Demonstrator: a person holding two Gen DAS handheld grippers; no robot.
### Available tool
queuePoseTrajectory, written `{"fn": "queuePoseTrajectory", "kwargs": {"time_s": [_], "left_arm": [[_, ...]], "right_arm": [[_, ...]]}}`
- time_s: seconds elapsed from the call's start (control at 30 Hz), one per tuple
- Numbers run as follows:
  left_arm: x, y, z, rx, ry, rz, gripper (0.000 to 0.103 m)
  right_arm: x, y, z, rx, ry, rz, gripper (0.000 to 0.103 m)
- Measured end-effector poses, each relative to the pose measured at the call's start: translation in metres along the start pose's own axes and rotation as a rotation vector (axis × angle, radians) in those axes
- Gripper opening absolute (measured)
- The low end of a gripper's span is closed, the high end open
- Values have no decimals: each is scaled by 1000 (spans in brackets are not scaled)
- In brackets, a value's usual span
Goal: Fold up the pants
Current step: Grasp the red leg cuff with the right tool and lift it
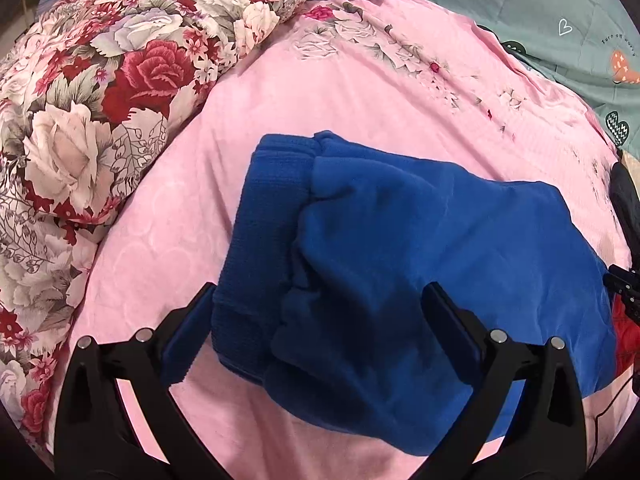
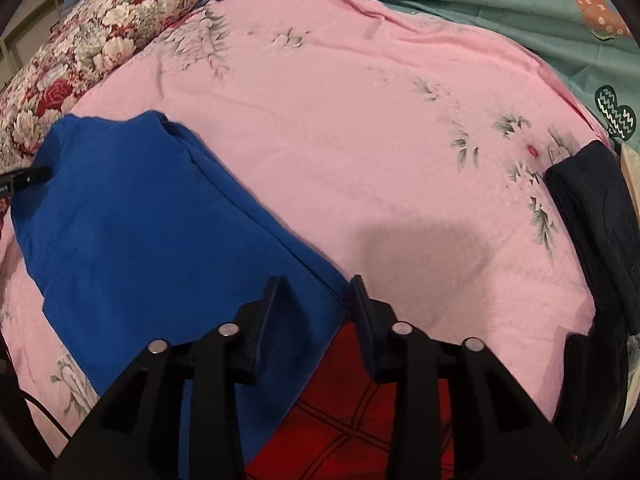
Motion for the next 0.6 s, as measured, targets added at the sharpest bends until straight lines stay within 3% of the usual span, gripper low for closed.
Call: {"fn": "queuePoseTrajectory", "kwargs": {"time_s": [0.1, 0.3, 0.43, 0.47, 0.5, 0.53, 0.6], "left_arm": [[0, 0, -1, -1, -5, 3, 101], [-1, 1, 2, -9, -5, 18, 101], [-3, -4, 1, -7, -32, 41, 101], [-2, -8, -1, 3, -32, 41, 101], [-1, -10, -2, 11, -26, 33, 101], [1, -11, -2, 18, -15, 20, 101], [3, -9, -2, 23, 3, -1, 101]], "right_arm": [[0, 3, 1, -17, 21, -30, 2], [-18, 26, 13, -134, -78, -46, 1], [-14, -5, 6, -75, -46, -86, 2], [-13, -5, 6, -86, -28, -117, 4], [-14, -2, 6, -85, -23, -128, 17], [-19, 4, 6, -83, -36, -160, 36], [-37, 25, 2, -115, -107, -176, 40]]}}
Point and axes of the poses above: each gripper's, at about its wrist camera, not at the fingertips, and y roughly against the way its jaws point, x to its left, z to its top, the point moved 10 cm from there along -y, roughly the way its jaws point, and after that the axes turned 2 degrees about y, right-handed, at the moved point
